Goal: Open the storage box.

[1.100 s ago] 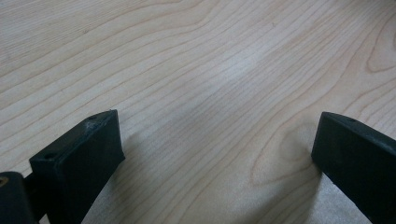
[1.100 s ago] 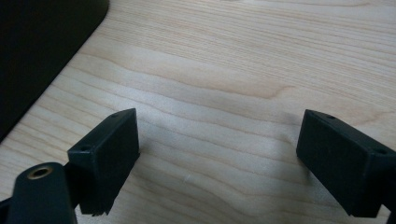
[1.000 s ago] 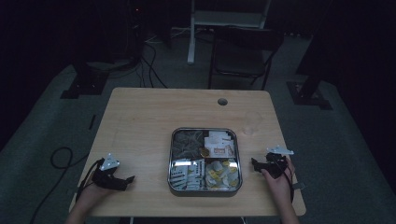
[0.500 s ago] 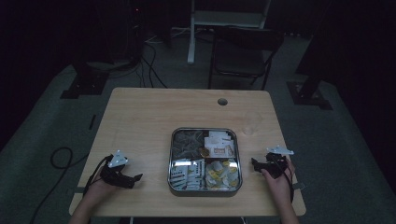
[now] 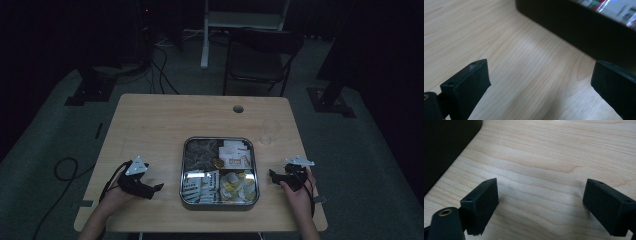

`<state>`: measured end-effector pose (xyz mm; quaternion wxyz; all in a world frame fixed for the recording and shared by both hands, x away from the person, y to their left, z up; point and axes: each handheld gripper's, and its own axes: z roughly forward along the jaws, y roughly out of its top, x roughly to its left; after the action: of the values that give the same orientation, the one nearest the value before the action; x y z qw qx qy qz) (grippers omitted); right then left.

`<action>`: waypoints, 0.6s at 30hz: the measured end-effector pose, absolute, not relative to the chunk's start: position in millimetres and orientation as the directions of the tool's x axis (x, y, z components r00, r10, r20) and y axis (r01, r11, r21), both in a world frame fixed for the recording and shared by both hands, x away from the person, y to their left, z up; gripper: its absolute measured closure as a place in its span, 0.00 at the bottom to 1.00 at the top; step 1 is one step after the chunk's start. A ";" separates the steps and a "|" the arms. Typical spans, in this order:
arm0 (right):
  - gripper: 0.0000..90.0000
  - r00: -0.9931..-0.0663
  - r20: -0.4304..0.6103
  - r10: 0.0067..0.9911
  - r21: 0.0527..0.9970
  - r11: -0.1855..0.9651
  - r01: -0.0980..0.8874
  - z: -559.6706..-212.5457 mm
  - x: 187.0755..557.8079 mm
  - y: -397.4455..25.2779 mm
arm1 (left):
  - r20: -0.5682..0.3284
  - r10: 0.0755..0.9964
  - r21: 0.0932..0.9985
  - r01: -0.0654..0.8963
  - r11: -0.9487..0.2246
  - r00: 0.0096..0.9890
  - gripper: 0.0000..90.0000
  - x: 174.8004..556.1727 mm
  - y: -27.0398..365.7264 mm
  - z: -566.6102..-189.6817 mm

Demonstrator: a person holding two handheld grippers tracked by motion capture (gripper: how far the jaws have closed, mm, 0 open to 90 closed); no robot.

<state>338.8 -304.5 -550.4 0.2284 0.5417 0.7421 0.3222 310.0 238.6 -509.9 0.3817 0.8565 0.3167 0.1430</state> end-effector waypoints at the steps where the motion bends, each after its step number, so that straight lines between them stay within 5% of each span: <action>1: 0.14 -0.308 0.011 0.951 0.725 0.205 0.657 -550.3 338.7 -304.5 | 0.007 0.649 0.748 0.427 -0.508 0.761 0.03 310.3 236.7 -508.2; 18: 0.14 -0.309 0.010 0.951 0.726 0.206 0.657 -550.4 338.7 -304.5 | -0.011 0.563 0.801 0.344 -0.489 0.826 0.03 316.2 206.7 -479.1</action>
<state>338.7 -304.5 -550.4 0.2286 0.5416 0.7421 0.3220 316.2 206.7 -479.1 0.4298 0.8535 0.2656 0.1276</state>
